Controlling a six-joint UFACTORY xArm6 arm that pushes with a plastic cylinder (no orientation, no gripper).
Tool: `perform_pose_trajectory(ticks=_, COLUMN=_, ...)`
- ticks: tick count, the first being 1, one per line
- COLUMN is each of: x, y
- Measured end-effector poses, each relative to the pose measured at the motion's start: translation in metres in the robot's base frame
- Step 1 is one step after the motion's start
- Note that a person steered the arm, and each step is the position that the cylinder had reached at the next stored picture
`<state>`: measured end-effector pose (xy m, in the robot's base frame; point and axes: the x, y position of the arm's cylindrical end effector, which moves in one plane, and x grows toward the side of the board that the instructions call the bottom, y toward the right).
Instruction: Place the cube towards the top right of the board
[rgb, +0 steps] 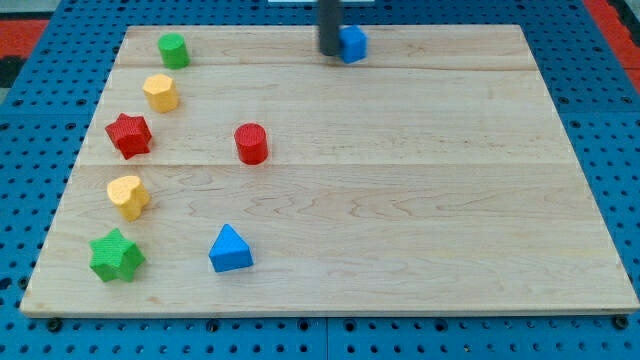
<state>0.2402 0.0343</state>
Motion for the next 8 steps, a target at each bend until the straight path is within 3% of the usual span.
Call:
perform_pose_trajectory(ticks=1, x=-0.007, y=-0.013)
perform_pose_trajectory(ticks=2, x=-0.041, y=-0.022)
perform_pose_trajectory(ticks=3, x=-0.047, y=0.016)
perform_pose_trajectory(ticks=4, x=-0.024, y=0.067)
perform_pose_trajectory(ticks=5, x=-0.026, y=0.053)
perform_pose_trajectory(ticks=7, x=-0.005, y=-0.065)
perform_pose_trajectory(ticks=8, x=0.031, y=-0.055)
